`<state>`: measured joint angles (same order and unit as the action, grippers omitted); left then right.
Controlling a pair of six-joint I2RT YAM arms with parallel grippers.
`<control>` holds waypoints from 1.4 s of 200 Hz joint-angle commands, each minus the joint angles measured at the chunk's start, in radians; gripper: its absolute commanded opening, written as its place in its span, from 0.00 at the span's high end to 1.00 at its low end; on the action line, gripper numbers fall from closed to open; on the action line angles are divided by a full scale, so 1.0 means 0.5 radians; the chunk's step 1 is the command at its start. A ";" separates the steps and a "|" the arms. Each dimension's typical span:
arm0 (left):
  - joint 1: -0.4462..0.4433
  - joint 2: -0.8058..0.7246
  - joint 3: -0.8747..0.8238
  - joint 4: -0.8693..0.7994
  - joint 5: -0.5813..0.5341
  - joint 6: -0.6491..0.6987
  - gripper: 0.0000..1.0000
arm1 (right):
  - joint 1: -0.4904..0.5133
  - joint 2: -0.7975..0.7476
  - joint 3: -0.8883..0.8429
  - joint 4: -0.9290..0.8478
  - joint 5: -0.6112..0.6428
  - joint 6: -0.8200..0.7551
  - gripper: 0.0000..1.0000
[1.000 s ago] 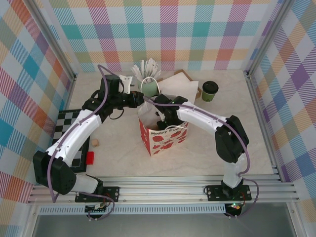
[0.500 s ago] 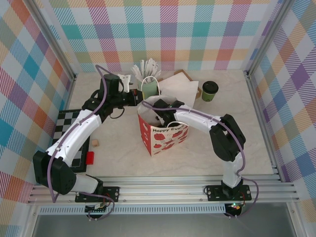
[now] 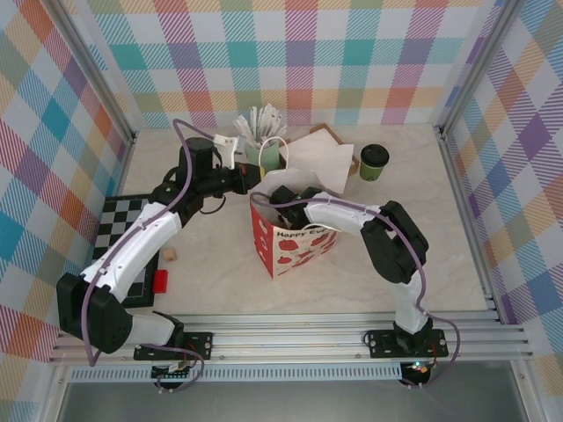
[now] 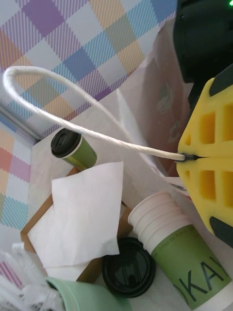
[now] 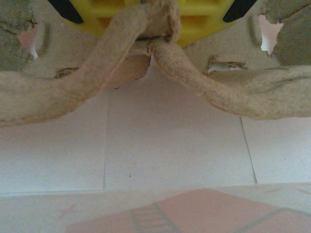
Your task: Pack the takeout coffee
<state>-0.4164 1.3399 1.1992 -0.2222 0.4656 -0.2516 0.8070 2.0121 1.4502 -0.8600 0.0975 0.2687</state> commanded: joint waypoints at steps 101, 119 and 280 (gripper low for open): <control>-0.054 -0.177 -0.114 0.131 -0.133 0.494 1.00 | 0.037 -0.186 0.057 -0.162 0.041 0.078 0.94; -0.054 -0.206 -0.151 0.193 -0.192 0.514 1.00 | 0.037 -0.174 0.140 -0.305 0.014 0.126 1.00; -0.174 -0.262 -0.272 0.412 -0.189 0.699 1.00 | 0.046 -0.289 0.190 -0.195 -0.064 0.237 0.57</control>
<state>-0.4896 1.2430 1.0885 -0.0666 0.3408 0.0547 0.8211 1.9873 1.5509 -1.0271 0.0860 0.3695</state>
